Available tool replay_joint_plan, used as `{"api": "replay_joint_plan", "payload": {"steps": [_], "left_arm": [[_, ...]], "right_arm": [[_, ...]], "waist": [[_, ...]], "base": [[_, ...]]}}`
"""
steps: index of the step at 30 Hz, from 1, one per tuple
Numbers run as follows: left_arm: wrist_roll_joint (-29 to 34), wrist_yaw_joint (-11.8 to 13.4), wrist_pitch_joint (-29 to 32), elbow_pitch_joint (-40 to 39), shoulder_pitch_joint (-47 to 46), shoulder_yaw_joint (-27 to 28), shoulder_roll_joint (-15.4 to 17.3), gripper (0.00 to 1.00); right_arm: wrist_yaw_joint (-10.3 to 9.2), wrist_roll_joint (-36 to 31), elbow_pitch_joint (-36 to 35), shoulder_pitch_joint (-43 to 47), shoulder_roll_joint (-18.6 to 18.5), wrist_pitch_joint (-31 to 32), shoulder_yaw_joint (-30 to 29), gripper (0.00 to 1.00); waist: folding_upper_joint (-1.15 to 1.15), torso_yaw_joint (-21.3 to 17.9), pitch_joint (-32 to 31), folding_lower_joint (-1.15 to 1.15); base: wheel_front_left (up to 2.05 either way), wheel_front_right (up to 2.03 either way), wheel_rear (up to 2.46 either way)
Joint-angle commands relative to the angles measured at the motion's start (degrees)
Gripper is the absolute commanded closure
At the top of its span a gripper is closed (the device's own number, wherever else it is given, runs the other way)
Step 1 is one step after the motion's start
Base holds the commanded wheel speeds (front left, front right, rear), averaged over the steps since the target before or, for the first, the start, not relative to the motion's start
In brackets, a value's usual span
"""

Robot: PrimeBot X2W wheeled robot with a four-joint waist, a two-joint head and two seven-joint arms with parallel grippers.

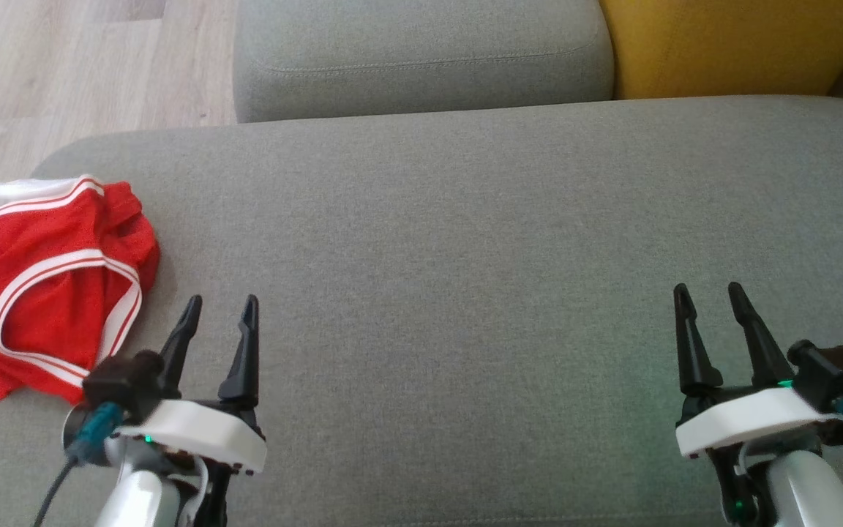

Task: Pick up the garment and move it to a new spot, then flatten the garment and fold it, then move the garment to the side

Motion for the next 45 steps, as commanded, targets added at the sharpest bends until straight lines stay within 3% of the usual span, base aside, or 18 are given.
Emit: {"api": "replay_joint_plan", "payload": {"steps": [1,24,45], "left_arm": [[2.29,0.48,-1.02,-1.50,-1.47,1.22,1.37,0.00],[13.38,-0.48,-4.72,0.30,-0.39,2.74,-0.47,0.00],[13.31,-3.02,-4.75,2.96,-0.19,6.23,-2.82,0.00]], "right_arm": [[-0.04,-2.38,-1.64,-2.56,-0.65,-1.15,1.57,0.00],[-0.04,-11.25,-1.58,-2.01,0.56,-2.70,1.97,0.00],[-0.04,-8.03,-0.86,-1.89,0.63,-1.67,1.31,0.00]], "waist": [[0.00,0.02,-0.02,0.00],[0.00,0.22,-0.34,0.00],[0.00,0.12,-0.17,0.00]], "base": [[0.00,0.00,0.00],[0.00,0.00,0.00],[0.00,0.00,0.00]]}}
